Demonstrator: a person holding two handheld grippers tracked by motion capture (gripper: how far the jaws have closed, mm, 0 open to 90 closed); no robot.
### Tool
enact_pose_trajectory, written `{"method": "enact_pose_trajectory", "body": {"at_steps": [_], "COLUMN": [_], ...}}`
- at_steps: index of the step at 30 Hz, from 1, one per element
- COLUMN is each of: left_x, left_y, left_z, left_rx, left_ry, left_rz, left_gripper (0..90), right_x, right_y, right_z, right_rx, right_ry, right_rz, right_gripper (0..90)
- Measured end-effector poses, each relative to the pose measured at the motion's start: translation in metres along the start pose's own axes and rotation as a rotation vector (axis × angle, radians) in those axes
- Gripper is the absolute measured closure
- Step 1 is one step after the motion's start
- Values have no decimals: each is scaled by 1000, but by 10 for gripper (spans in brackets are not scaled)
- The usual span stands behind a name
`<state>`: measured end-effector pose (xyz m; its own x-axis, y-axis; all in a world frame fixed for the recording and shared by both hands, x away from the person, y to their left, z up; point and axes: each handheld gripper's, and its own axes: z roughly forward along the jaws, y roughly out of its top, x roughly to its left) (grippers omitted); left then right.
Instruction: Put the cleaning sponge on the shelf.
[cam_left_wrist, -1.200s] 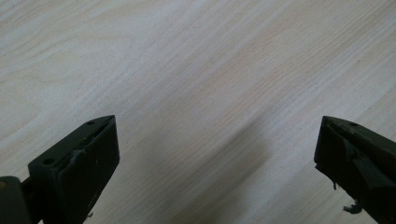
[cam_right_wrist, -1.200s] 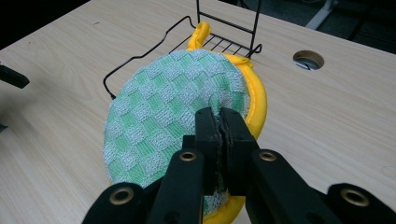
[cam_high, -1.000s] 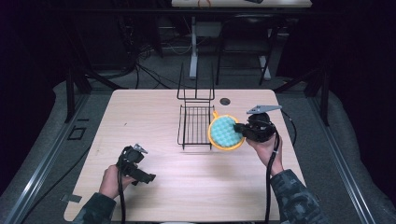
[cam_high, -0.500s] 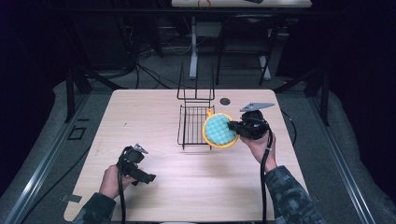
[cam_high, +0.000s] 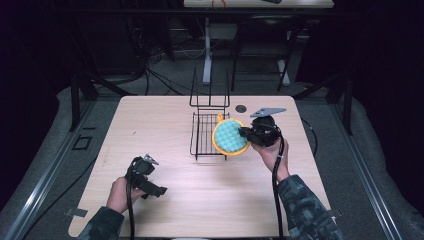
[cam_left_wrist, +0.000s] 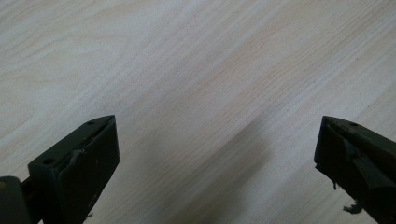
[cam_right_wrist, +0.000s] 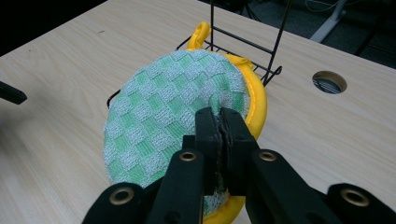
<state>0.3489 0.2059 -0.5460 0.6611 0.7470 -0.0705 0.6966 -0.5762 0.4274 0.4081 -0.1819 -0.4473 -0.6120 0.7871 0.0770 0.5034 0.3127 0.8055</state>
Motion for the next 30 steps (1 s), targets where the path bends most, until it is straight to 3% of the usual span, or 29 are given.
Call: {"method": "enact_pose_trajectory", "body": {"at_steps": [17, 30], "left_x": [0, 0], "left_y": [0, 0], "left_z": [0, 0], "left_rx": [0, 0], "left_ry": [-1, -2], "left_rz": [1, 1], "left_gripper": [2, 2], "right_x": [4, 6], "right_y": [5, 5], "right_z": [19, 29], "right_rx": [-23, -11], "right_ry": [-20, -27], "right_rz": [11, 8], "right_gripper": [869, 868]}}
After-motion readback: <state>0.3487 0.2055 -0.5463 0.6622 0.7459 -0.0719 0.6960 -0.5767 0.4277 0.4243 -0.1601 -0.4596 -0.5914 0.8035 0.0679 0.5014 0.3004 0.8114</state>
